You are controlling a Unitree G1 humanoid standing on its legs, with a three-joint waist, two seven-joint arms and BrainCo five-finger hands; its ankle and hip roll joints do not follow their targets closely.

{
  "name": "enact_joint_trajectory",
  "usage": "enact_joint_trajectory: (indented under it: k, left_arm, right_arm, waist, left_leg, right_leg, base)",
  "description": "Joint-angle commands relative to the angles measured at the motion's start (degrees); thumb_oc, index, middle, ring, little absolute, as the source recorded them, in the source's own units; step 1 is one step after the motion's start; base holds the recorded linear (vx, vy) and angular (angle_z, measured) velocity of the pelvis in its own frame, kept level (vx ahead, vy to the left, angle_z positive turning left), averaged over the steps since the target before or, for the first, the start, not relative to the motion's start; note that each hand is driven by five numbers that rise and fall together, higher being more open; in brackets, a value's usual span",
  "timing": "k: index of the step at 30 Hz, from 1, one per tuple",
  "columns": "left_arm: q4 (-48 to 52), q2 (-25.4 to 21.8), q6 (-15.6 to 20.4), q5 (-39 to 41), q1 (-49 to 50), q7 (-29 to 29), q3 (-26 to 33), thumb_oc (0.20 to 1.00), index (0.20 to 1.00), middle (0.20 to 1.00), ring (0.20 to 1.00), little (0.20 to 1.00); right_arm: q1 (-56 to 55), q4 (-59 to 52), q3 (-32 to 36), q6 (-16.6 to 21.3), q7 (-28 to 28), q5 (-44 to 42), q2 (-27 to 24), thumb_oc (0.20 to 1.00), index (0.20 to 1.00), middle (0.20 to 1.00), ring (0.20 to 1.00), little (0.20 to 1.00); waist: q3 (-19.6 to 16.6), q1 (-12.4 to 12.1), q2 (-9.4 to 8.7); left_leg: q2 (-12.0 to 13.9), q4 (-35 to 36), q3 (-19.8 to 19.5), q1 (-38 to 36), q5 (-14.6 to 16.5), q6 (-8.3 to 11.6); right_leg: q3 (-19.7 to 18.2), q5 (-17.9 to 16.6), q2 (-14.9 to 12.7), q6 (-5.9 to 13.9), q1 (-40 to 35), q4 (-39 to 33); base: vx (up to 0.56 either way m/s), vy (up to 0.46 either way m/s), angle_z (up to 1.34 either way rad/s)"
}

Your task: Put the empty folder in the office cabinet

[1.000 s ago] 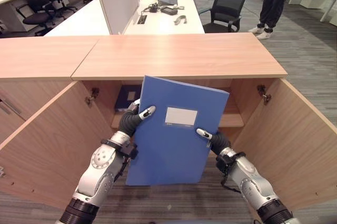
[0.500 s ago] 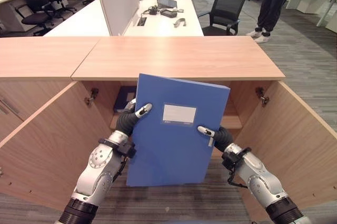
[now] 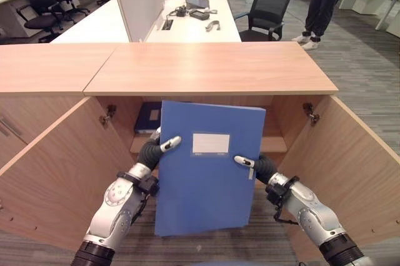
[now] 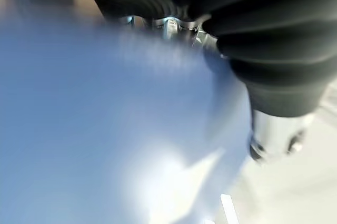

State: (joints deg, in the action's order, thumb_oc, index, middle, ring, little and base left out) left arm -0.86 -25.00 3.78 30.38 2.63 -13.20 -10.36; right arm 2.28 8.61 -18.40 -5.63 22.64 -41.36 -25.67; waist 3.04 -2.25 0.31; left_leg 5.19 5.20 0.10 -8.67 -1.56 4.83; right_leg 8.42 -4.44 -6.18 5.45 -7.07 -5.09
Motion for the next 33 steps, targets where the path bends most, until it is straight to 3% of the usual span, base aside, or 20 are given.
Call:
enact_joint_trajectory:
  k: [1,8,11,19,23,33]
  left_arm:
    - [-1.8,-1.4,2.7,-5.7,-1.4,-0.3,3.2,1.000,1.000,1.000,1.000,1.000]
    - [-11.4,-1.8,3.3,-13.0,5.3,-0.9,5.8,1.000,1.000,1.000,1.000,1.000]
    - [-19.9,-0.9,2.8,-16.1,8.1,-0.8,6.1,1.000,1.000,1.000,1.000,1.000]
    - [-32.5,0.5,2.7,-20.5,7.8,0.5,4.4,1.000,1.000,1.000,1.000,1.000]
    - [-40.3,2.4,2.6,-22.0,6.8,2.4,2.9,1.000,1.000,1.000,1.000,1.000]
    - [-47.9,4.9,2.2,-23.6,5.9,5.1,-0.1,1.000,1.000,1.000,1.000,1.000]
  right_arm:
    - [1.3,-1.9,1.1,2.8,2.9,-1.4,3.5,0.200,0.200,0.200,0.200,0.200]
    - [-4.3,5.8,5.9,4.5,0.7,-0.7,6.6,0.200,0.200,0.200,0.200,0.200]
    - [-6.6,10.7,8.8,5.7,-1.8,-0.7,8.6,0.200,0.200,0.200,0.200,0.200]
    - [-7.1,18.2,11.5,6.6,-5.2,-2.7,10.1,0.200,0.200,0.200,0.200,0.200]
    - [-6.3,20.2,13.5,8.9,-8.8,-6.5,11.7,0.200,0.200,0.200,0.200,0.200]
    - [-1.6,22.0,15.4,13.1,-14.4,-12.5,13.2,0.200,0.200,0.200,0.200,0.200]
  waist:
    - [-0.2,-0.1,-1.60]
    - [0.0,-0.3,-1.24]
    - [0.2,-0.5,-0.97]
    - [0.8,-0.5,-0.14]
    - [1.2,-0.6,0.69]
    - [2.7,-1.5,2.06]
  left_leg:
    - [-1.7,-0.2,-1.2,0.2,3.4,-1.32]
    - [-1.7,-0.2,-1.8,0.5,3.1,-1.24]
    - [-1.6,-0.2,-2.4,1.1,2.6,-0.95]
    - [-1.0,-0.2,-3.4,2.1,1.7,-0.14]
    - [-0.2,-0.2,-4.0,2.8,0.9,0.66]
    - [2.7,-0.8,-5.7,3.3,-0.3,2.34]
  right_leg:
    - [-1.5,6.1,-1.2,2.85,-0.4,3.7]
    - [-1.0,6.4,-1.1,2.86,0.0,4.2]
    - [-0.4,6.6,-1.0,2.82,0.0,4.3]
    - [0.9,6.9,-0.2,2.26,0.0,3.8]
    - [1.2,7.3,0.8,1.65,-0.2,2.9]
    - [1.2,8.9,3.4,-0.03,-0.5,2.6]
  base:
    - [0.00,0.000,0.00]
    - [0.00,-0.006,0.01]
    - [-0.02,-0.038,0.05]
    - [-0.02,-0.045,0.12]
    - [-0.01,-0.081,0.13]
    - [0.00,-0.092,0.07]
